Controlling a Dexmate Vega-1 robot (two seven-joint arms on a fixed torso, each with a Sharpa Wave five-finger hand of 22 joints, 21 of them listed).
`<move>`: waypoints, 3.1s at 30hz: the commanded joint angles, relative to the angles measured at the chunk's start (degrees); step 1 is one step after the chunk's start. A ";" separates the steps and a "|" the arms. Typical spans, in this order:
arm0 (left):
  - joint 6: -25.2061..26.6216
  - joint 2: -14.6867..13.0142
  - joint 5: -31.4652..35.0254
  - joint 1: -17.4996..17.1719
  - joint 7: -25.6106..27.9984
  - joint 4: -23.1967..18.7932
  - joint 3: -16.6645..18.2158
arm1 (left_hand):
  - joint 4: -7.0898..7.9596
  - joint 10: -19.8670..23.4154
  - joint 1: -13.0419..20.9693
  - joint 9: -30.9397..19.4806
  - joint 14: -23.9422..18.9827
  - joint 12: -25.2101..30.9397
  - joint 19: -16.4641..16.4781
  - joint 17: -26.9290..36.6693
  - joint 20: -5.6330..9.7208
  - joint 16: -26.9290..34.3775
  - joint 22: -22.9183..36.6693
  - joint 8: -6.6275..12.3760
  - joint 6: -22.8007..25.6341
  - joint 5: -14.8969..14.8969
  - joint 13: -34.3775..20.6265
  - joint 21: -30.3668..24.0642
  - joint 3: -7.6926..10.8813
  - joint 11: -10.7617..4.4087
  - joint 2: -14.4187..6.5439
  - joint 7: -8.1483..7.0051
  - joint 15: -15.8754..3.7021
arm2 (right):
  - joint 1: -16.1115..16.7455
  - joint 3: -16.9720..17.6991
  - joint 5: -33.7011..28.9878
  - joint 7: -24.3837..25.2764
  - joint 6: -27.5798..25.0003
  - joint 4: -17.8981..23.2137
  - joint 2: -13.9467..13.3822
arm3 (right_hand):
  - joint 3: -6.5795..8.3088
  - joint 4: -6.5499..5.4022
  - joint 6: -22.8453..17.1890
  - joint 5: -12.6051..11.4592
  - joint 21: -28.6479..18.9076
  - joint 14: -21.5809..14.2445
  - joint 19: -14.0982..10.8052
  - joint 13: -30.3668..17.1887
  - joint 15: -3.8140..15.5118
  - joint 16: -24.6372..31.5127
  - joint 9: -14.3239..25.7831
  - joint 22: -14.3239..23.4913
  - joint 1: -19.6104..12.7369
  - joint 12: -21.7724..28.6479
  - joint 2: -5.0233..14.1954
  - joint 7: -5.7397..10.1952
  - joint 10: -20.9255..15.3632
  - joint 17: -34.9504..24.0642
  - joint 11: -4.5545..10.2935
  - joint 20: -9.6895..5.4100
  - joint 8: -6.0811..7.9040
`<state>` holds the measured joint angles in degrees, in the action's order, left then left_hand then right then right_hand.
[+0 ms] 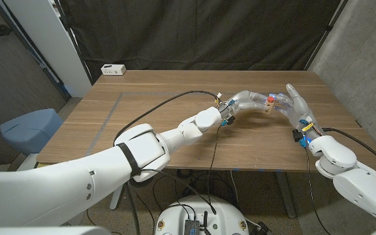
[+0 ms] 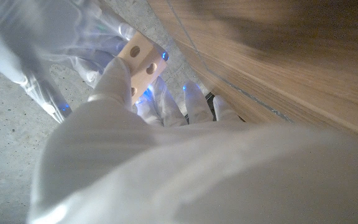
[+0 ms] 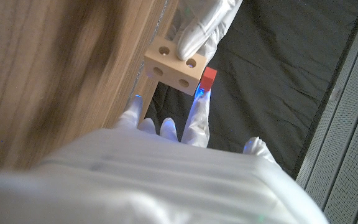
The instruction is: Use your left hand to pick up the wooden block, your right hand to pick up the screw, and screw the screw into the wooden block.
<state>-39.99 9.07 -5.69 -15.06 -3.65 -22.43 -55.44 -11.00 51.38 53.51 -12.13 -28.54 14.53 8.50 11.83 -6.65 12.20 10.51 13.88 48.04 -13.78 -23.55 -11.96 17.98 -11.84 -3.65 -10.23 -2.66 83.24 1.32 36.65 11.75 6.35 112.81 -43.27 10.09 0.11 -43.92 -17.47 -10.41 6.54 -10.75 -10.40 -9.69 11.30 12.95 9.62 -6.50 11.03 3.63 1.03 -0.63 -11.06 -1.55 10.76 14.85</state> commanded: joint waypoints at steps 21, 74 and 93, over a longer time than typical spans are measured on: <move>-0.46 -0.10 0.15 -0.57 -0.31 -0.29 0.54 | 2.28 0.52 -0.60 -0.14 -0.48 1.21 0.15 0.21 0.36 0.07 0.14 0.66 5.98 -0.21 -9.62 -0.07 2.51 -0.13 -2.00 2.07 -3.33 | 2.09 1.45 -0.76 1.28 -0.72 1.93 0.97 | 0.16 0.26 -1.85 -0.42 -0.47 -1.00 -0.25 -0.14 -0.04 0.49 0.61 0.07 -0.50 0.39 0.58 0.04 -1.31 -0.16 0.50 0.98 1.02; 2.73 0.04 -1.66 0.80 -1.33 0.70 0.23 | 2.23 0.49 -0.64 -0.14 -0.48 1.27 0.21 0.29 0.42 0.06 0.14 0.64 5.93 -0.24 -9.66 -0.10 2.60 -0.11 -2.00 2.10 -3.23 | 0.76 0.07 -0.15 2.85 -3.29 2.21 0.85 | 0.11 0.26 -5.67 -0.45 -0.51 -2.74 -0.80 -0.13 0.35 0.87 1.37 0.10 -0.60 0.67 0.75 -0.50 -4.14 -0.15 0.72 1.18 2.97; 1.52 -0.11 -1.26 0.30 -1.04 0.41 0.24 | 2.30 0.56 -0.79 -0.14 -0.63 1.31 0.25 0.30 0.44 0.08 0.14 0.66 5.98 -0.27 -9.65 -0.11 2.67 -0.06 -2.04 2.05 -3.24 | 2.03 0.74 -0.15 1.91 -2.11 2.40 0.99 | 0.07 0.24 -9.42 -0.47 -0.62 -3.74 -1.53 -0.12 0.54 1.00 1.81 0.10 -0.65 0.87 0.80 -1.11 -6.32 -0.13 1.09 1.14 4.76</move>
<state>-37.67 9.10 -7.24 -14.36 -4.90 -21.78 -55.21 -11.00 51.33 53.51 -12.13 -28.54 14.53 8.50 11.83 -6.65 12.20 10.51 13.89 48.55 -13.64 -23.54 -11.96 17.98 -11.89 -3.65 -9.73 -2.66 84.70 1.74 36.50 14.31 3.42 115.19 -42.39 10.10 0.11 -52.72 -17.47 -10.64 3.34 -11.78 -10.41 -8.97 12.09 14.52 9.62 -6.82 11.48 3.95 0.01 -6.26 -11.06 -0.62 11.78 19.30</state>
